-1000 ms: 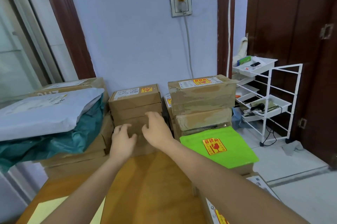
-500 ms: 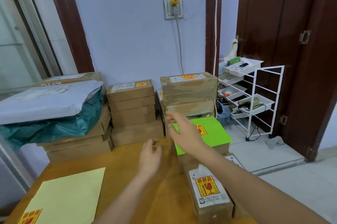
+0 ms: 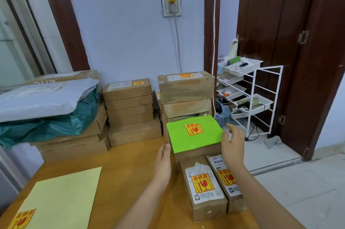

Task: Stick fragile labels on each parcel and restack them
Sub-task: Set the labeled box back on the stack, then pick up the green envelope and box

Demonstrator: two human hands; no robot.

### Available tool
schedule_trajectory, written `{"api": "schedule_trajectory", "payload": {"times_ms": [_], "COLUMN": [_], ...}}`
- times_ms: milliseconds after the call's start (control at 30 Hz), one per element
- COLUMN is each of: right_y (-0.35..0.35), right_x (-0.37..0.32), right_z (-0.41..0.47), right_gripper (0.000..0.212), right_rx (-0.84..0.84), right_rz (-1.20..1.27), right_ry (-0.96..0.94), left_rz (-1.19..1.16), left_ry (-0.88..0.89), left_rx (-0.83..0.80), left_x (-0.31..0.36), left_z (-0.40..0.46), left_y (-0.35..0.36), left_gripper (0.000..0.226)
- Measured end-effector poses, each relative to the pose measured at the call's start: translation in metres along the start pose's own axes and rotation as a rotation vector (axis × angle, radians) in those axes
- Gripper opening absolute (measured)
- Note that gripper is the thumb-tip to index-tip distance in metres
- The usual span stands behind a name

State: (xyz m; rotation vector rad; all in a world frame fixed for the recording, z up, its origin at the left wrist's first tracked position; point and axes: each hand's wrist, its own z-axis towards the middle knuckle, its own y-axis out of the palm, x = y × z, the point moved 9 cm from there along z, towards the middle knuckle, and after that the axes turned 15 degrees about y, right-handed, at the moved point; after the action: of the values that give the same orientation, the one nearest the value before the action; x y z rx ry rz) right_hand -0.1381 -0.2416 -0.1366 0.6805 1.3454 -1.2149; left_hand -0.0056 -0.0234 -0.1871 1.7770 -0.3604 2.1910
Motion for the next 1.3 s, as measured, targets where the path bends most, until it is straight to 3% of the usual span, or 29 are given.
{"api": "schedule_trajectory", "payload": {"times_ms": [300,867,1067,1167,1300], "right_y": [0.013,0.020,0.022,0.024,0.030], "right_x": [0.017,0.018,0.015,0.011,-0.001], "right_z": [-0.006,-0.006,-0.010,-0.011,-0.013], "right_gripper": [0.041,0.033,0.058,0.053,0.025], "right_rx": [-0.085,-0.135,-0.183,-0.211,-0.268], "right_rz": [0.202,0.168,0.205,0.190,0.166], "right_ry": [0.168,0.130,0.104,0.070,0.034], "left_rz": [-0.062,-0.148,-0.163,-0.182,-0.210], "left_ry": [-0.022,-0.060,-0.076,-0.059,-0.031], "left_rx": [-0.053,-0.052,-0.022,0.011,0.063], "left_x": [-0.013,-0.013,-0.015,-0.009,0.003], "left_z": [-0.004,-0.010,-0.009,-0.009,-0.008], "left_y": [0.013,0.021,0.016,0.008,-0.008], "left_gripper": [0.051,0.037,0.047,0.042,0.041]}}
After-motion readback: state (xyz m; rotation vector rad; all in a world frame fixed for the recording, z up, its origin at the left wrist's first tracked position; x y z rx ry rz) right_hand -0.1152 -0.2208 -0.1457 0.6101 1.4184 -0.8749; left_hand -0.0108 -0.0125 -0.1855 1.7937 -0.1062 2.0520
